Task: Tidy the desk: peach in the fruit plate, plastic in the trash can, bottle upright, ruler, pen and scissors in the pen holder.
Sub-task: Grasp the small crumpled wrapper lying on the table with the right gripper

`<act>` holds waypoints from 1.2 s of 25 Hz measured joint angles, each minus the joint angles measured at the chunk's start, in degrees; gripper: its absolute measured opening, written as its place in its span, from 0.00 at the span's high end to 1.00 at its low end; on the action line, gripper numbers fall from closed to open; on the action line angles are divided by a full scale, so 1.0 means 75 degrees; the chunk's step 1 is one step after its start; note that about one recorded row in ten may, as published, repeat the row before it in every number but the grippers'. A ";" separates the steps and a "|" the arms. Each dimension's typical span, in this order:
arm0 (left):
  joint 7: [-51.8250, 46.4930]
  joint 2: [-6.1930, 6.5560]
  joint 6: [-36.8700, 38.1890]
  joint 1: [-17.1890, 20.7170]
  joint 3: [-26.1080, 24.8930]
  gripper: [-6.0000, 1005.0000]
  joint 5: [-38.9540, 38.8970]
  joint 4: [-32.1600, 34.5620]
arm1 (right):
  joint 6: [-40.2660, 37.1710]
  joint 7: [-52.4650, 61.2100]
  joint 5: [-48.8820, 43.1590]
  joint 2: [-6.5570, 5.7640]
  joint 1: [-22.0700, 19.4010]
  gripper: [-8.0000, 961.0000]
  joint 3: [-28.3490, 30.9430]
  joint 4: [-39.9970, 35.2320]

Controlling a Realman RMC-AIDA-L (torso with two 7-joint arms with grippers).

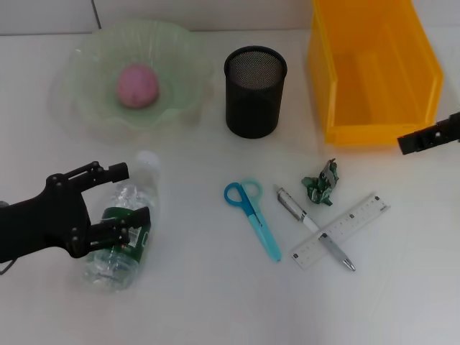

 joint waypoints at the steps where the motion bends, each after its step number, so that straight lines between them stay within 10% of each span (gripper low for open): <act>1: -0.0004 -0.0027 -0.0077 -0.0006 0.0018 0.17 0.0052 -0.0006 | 0.0173 0.0292 -0.0450 0.0008 0.0151 0.14 -0.0625 0.0111; 16: 0.0078 -0.0198 -0.0531 -0.0107 0.0029 0.17 0.0423 -0.0206 | 0.2991 0.1855 -0.0914 0.0046 0.0311 0.16 -0.2919 0.2579; 30: 0.0109 -0.0235 -0.0581 -0.0107 0.0042 0.17 0.0633 -0.0209 | 0.3871 0.1951 -0.0481 0.0093 0.0256 0.17 -0.2983 0.3392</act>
